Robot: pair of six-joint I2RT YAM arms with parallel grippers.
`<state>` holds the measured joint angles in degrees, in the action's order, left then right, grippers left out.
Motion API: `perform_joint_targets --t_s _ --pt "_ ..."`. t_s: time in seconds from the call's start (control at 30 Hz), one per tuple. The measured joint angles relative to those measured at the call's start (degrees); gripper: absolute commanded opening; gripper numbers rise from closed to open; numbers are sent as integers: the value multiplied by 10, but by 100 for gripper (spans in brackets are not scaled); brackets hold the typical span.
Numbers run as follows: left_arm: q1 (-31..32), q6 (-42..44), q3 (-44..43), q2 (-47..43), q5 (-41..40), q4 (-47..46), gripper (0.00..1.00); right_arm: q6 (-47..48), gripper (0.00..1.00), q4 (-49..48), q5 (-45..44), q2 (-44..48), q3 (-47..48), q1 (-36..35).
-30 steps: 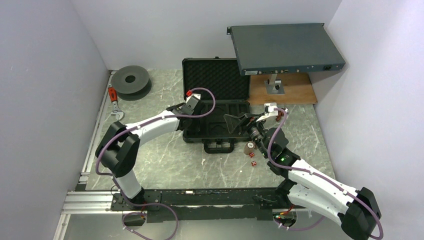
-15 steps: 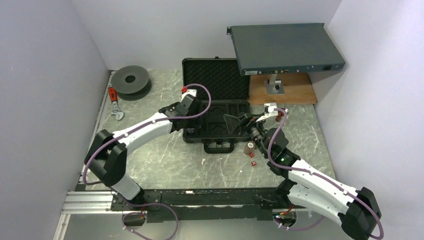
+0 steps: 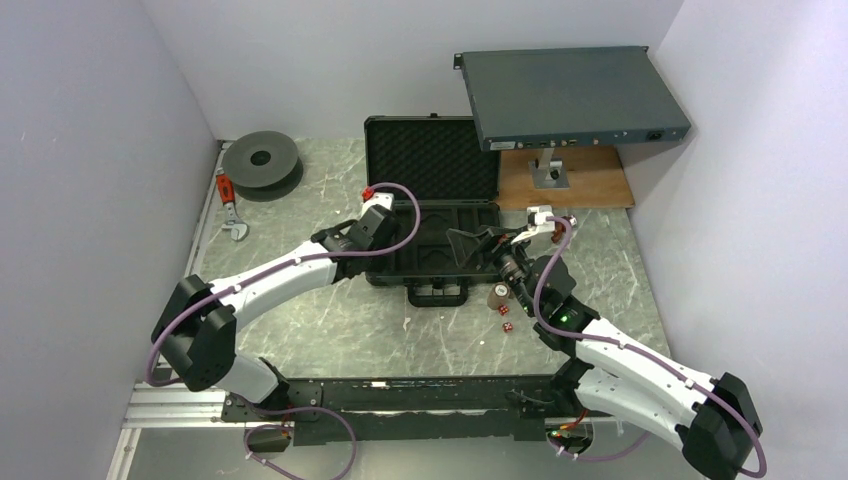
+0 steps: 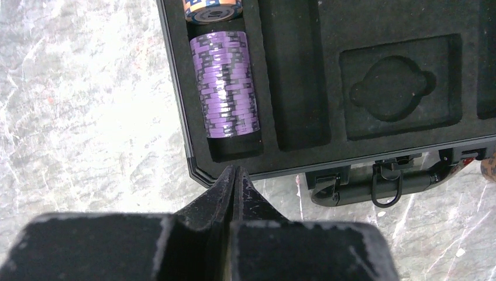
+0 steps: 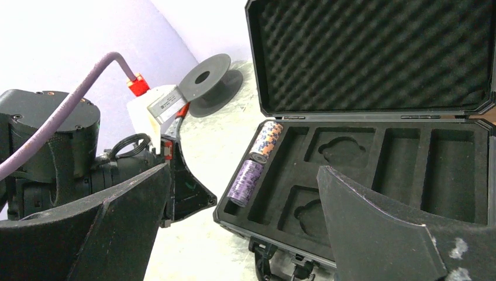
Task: Pack up texas hold em set
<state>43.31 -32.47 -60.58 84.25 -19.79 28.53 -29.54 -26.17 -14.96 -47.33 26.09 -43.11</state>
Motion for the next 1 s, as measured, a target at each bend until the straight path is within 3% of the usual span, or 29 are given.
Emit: perform_joint_targets --t_s 1.0 --pt "0 -28 15 60 -7 -22 3 0 100 0 0 -8 0 0"
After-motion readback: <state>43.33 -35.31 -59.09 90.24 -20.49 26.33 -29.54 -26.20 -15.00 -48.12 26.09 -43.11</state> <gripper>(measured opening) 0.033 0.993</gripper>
